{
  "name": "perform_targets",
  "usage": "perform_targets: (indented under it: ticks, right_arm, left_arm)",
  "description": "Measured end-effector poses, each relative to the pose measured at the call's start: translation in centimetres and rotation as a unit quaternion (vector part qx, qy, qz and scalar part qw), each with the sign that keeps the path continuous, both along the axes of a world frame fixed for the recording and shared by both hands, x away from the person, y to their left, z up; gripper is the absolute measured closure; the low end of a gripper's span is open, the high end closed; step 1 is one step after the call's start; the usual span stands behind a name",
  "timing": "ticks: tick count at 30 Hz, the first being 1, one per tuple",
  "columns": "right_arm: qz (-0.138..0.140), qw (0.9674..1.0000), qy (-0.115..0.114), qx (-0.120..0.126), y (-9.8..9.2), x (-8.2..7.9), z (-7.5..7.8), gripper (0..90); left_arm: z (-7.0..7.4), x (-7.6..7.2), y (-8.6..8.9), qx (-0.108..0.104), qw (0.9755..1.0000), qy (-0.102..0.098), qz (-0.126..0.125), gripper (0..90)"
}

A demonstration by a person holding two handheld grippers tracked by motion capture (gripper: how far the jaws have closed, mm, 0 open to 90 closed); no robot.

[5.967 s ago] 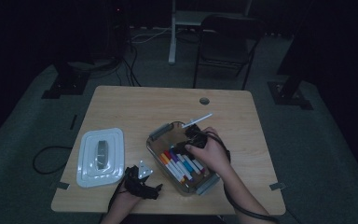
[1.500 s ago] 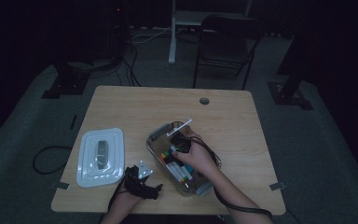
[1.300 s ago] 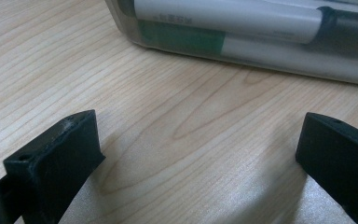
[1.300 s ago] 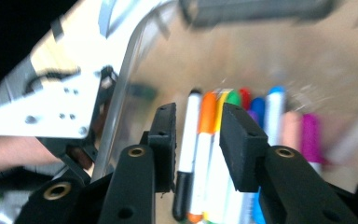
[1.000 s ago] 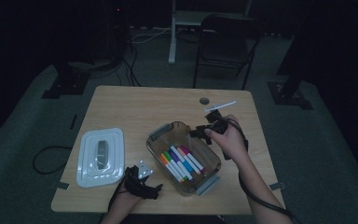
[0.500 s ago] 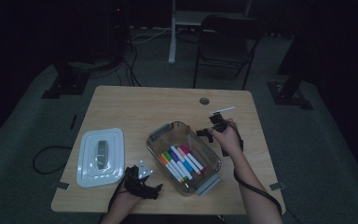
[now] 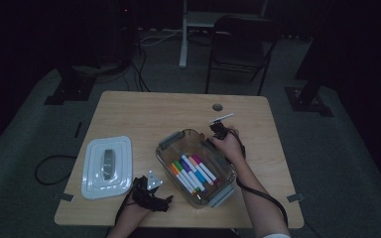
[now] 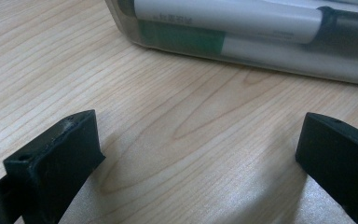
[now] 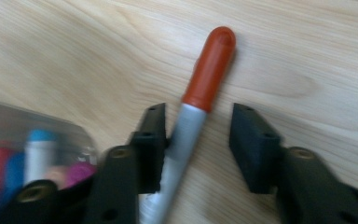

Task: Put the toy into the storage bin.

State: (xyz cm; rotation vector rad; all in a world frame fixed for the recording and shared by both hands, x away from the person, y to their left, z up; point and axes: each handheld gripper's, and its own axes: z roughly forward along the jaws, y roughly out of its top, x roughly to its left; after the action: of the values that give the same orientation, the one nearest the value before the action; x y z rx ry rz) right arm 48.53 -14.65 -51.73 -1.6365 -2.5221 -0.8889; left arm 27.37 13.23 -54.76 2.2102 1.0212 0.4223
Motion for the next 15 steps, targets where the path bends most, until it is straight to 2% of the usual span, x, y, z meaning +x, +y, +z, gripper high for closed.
perform_targets:
  ticks: [1,2,3,6,10,15]
  right_arm:
    - [-0.001,0.9999,0.003,-0.011,-0.1,0.0,0.1,65.9]
    - [-0.001,0.9999,0.003,-0.011,-0.1,0.0,0.1,65.9]
    - [-0.016,0.9996,0.009,-0.02,-0.5,-0.1,0.2,74.8]
    - [-0.021,0.9992,0.01,-0.031,-0.9,-0.2,0.3,76.2]
    - [-0.034,0.9993,0.011,-0.008,-2.5,-0.9,1.3,76.3]
    - [-0.033,0.9994,0.009,-0.004,-3.8,-1.6,2.5,76.3]
  left_arm:
    - [0.0,0.0,0.0,0.0,1.0,0.0,0.0,0.5]
    - [0.0,0.0,0.0,0.0,1.0,0.0,0.0,0.5]
    - [0.0,0.0,0.0,0.0,1.0,0.0,0.0,0.5]
    - [0.0,0.0,0.0,0.0,1.0,0.0,0.0,0.5]
    - [0.0,0.0,0.0,0.0,1.0,0.0,0.0,0.5]
    - [0.0,0.0,0.0,0.0,1.0,0.0,0.0,0.5]
